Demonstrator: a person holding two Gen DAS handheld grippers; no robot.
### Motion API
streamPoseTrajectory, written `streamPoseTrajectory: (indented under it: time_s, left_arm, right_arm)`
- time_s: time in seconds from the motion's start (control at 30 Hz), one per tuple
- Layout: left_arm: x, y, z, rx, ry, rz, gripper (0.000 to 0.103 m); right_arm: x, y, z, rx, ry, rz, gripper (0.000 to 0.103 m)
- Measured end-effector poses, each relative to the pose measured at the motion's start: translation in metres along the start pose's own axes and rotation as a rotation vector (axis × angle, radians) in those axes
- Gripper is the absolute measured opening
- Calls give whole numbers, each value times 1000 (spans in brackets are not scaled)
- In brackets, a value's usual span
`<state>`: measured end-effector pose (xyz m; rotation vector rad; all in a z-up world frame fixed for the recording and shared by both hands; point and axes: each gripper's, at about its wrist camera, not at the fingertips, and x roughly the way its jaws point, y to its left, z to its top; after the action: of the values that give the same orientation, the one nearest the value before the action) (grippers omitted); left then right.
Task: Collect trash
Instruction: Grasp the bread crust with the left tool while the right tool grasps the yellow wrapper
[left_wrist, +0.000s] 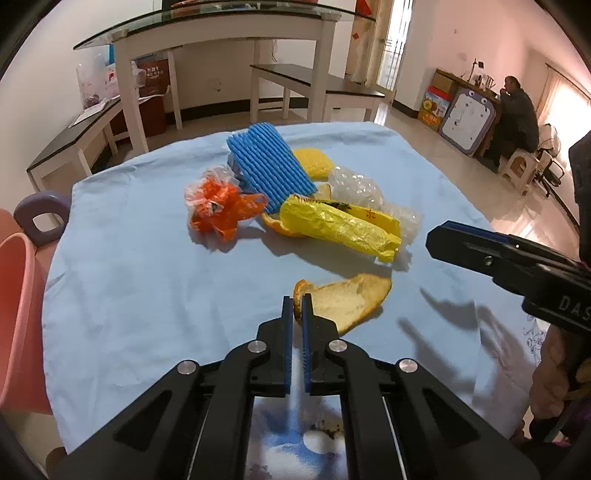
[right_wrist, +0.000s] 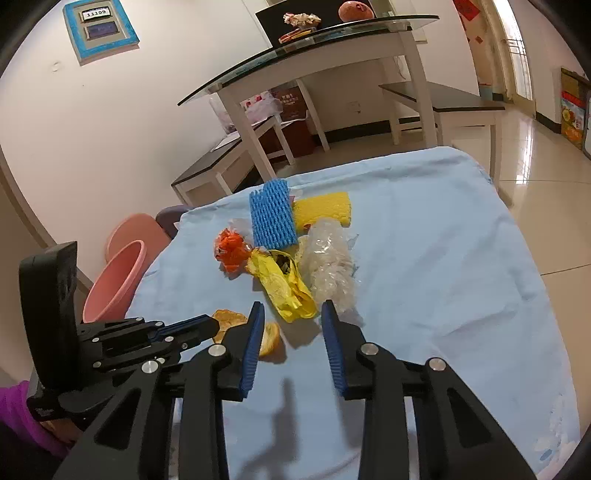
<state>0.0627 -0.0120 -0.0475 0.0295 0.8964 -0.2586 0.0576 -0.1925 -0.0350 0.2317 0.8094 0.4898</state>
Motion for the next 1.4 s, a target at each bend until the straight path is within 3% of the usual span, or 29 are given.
streamPoseTrajectory:
  time_s: [0.33, 0.43, 0.6, 0.9, 1.2, 1.27, 1.33, 1.4]
  left_arm:
    - [-29, 10, -7, -25, -56, 6, 4]
    - [-36, 14, -10, -41, -63, 11, 4]
    - [-44, 19, -14, -57, -67, 16, 4]
    - [-47, 23, -17, -71, -67, 8, 4]
    - [-55, 30, -21, -92, -81, 7, 4]
    - [-57, 33, -23, -98, -87, 9, 4]
    - [-58, 36, -23, -105, -93, 9, 4]
    - [-60, 39, -24, -112, -99, 10, 4]
  right_arm:
    - [16, 15, 19, -56, -1, 3, 28]
    - [29, 19, 22, -97, 29, -23, 34]
    - [48, 18, 19, -125, 93, -45, 35]
    - [58, 25, 7, -151, 188, 22, 35]
    - [69, 21, 7, -156, 207, -44, 35]
    - [70, 21, 6, -158, 205, -56, 31]
    - [70, 21, 6, -156, 206, -66, 16]
    - [70, 19, 5, -142, 214, -65, 13]
